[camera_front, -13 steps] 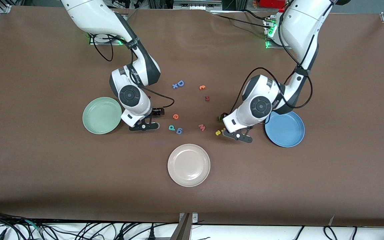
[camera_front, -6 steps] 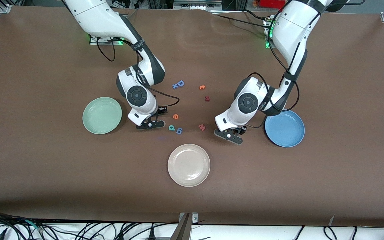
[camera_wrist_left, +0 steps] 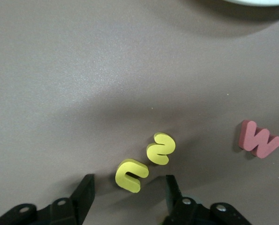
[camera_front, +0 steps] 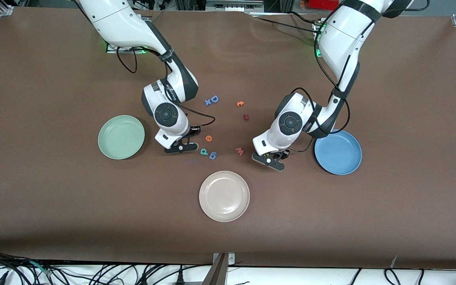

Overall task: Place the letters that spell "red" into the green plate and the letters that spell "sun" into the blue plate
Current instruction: 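Grasp the yellow u with the left gripper while the right gripper grasps a teal letter, then drop the yellow u on the blue plate while the right gripper drops teal letter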

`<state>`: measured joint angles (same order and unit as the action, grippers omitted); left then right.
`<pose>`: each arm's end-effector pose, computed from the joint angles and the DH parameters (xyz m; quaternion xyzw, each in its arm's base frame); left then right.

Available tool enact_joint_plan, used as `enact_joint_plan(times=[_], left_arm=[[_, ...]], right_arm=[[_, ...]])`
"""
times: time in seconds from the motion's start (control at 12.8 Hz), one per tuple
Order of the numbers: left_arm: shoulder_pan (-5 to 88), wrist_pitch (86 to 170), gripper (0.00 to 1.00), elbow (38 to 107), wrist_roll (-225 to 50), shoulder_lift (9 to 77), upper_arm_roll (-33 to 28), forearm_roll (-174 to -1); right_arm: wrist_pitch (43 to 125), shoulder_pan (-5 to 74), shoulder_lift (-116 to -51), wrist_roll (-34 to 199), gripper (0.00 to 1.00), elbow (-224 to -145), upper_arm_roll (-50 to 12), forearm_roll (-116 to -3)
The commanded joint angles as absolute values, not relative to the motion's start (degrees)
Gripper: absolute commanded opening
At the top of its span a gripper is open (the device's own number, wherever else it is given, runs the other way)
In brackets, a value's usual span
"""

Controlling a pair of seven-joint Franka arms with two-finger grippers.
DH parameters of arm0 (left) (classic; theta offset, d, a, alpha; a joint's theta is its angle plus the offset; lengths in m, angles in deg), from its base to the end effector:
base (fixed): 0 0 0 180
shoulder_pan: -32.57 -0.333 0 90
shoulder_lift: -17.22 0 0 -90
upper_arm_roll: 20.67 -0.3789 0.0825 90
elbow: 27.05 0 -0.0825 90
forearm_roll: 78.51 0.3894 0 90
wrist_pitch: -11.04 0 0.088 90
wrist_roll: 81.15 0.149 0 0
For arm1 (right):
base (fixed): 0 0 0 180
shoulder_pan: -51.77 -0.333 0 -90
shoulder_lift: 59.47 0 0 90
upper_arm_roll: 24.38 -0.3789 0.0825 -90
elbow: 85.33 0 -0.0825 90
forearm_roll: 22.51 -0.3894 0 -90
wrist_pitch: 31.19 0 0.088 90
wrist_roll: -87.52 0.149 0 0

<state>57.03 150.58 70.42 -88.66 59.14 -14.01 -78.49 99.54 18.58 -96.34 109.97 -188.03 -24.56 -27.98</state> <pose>0.6206 -0.3644 0.1720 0.9810 -0.1900 -0.0094 0.0376 0.5592 0.3744 0.1831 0.9946 0.0608 -0.0842 0.0055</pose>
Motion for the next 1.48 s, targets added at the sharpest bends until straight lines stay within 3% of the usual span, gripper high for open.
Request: enact_joint_plan(times=[0.0, 0.16, 0.23, 0.78, 1.09, 1.4], left_arm=[[57.44, 150.96, 0.37, 69.98, -88.62, 59.41, -14.43, -77.11], [57.44, 150.87, 0.15, 69.98, -88.53, 59.41, -14.43, -77.11], [57.36, 150.87, 0.11, 69.98, -88.62, 59.41, -14.43, -77.11], [51.31, 139.12, 0.11, 69.37, -79.33, 53.35, -14.61, -77.11], [43.40, 132.69, 0.13, 69.90, -67.19, 51.94, -14.87, -77.02], [38.99, 133.02, 0.13, 71.12, -62.87, 52.90, -14.78, -71.42]], right_arm=[[100.64, 17.84, -96.56, 110.81, 0.46, -188.34, -24.47, -29.02], [100.64, 17.84, -96.82, 110.81, 0.46, -188.42, -24.47, -29.02], [100.64, 17.84, -97.00, 110.81, 0.45, -188.42, -24.47, -29.02], [100.64, 17.84, -97.09, 110.81, 0.00, -188.42, -24.47, -29.02], [100.03, 17.84, -96.48, 111.24, 0.00, -188.34, -24.38, -29.02], [95.91, 18.46, -92.88, 111.25, 0.00, -187.63, -23.16, -28.93]])
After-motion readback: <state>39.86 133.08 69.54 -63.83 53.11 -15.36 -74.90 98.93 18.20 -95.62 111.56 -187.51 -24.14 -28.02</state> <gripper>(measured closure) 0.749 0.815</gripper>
